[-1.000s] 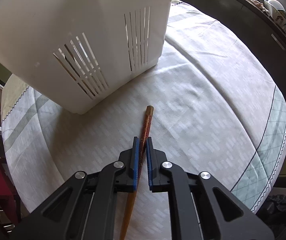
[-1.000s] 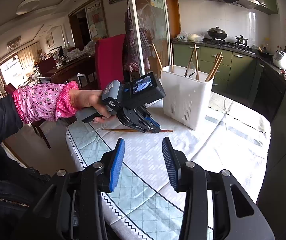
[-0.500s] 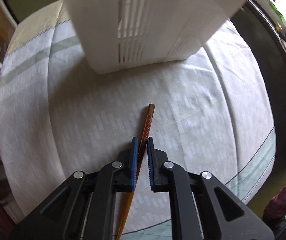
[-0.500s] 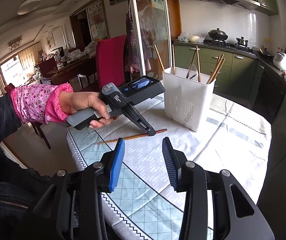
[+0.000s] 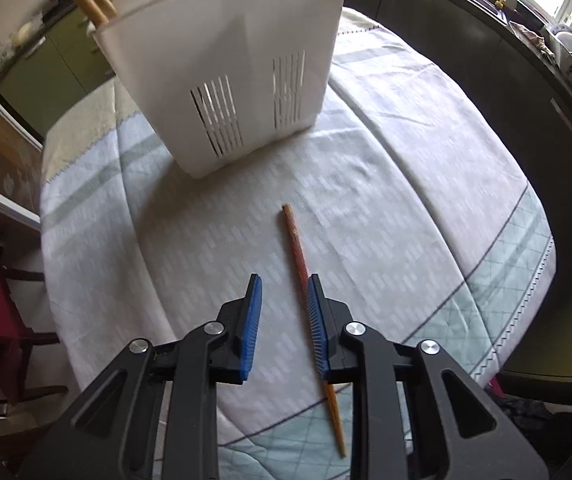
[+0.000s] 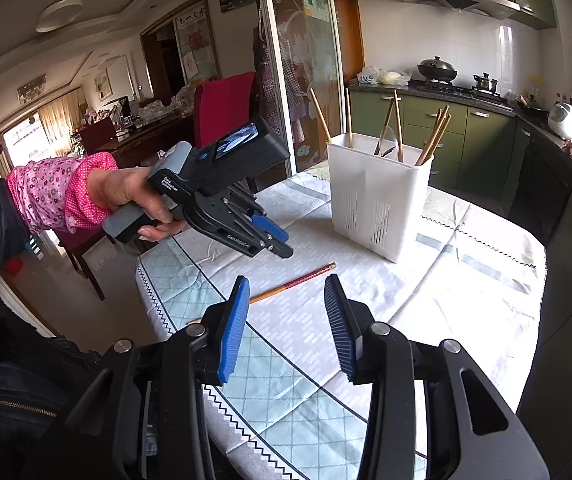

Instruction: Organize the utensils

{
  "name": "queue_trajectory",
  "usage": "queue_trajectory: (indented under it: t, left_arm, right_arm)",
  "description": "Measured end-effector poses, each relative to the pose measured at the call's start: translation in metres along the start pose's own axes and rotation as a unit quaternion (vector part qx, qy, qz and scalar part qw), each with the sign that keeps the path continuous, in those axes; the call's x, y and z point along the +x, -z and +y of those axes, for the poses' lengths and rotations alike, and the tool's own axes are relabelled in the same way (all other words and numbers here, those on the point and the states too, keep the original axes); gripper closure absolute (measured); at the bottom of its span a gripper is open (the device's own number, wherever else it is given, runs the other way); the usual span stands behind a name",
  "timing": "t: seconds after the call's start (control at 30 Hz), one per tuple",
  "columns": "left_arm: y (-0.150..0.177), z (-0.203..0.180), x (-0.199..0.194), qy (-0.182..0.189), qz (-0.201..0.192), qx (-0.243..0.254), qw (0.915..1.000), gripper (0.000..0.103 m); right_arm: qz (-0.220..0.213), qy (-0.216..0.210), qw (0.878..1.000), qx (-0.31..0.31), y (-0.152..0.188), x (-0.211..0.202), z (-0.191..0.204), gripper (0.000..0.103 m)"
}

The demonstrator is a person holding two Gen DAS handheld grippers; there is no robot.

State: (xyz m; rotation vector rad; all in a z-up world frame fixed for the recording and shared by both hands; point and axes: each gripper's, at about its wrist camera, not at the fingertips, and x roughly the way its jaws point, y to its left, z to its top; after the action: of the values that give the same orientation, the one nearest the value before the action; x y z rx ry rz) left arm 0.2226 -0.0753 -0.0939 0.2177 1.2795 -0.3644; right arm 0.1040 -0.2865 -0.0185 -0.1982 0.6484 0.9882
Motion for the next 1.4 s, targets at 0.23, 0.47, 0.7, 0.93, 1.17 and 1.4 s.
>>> queue_trajectory:
  t: [0.23, 0.47, 0.7, 0.93, 1.17, 1.4]
  left_arm:
    - [0.009, -0.012, 0.023, -0.034, 0.003, 0.014, 0.9993, 0.081]
    - [-0.002, -0.014, 0.040, -0.023, 0.025, 0.049, 0.9982, 0.081]
    - [-0.004, -0.009, 0.054, -0.033, 0.038, 0.011, 0.9987, 0.080]
    - [-0.021, -0.013, 0.059, -0.042, 0.039, -0.008, 0.9983, 0.096]
    - [-0.027, -0.009, -0.021, -0.013, -0.045, -0.030, 0.9984, 0.096]
    - [-0.050, -0.016, -0.152, -0.027, -0.181, -0.032, 0.9827, 0.096]
  right_arm:
    - [0.004, -0.002, 1.000, -0.005, -0.002, 0.002, 0.005, 0.064]
    - [0.005, 0.011, 1.000, 0.004, 0.001, -0.004, 0.002, 0.064]
    - [0.015, 0.017, 1.000, 0.009, -0.001, 0.003, 0.001, 0.064]
    - [0.018, 0.025, 0.999, 0.016, 0.000, 0.001, 0.001, 0.064]
    - [0.006, 0.032, 0.999, 0.028, 0.004, -0.009, -0.003, 0.064]
    - [0.002, 0.030, 0.999, 0.027, 0.003, -0.009, -0.001, 0.064]
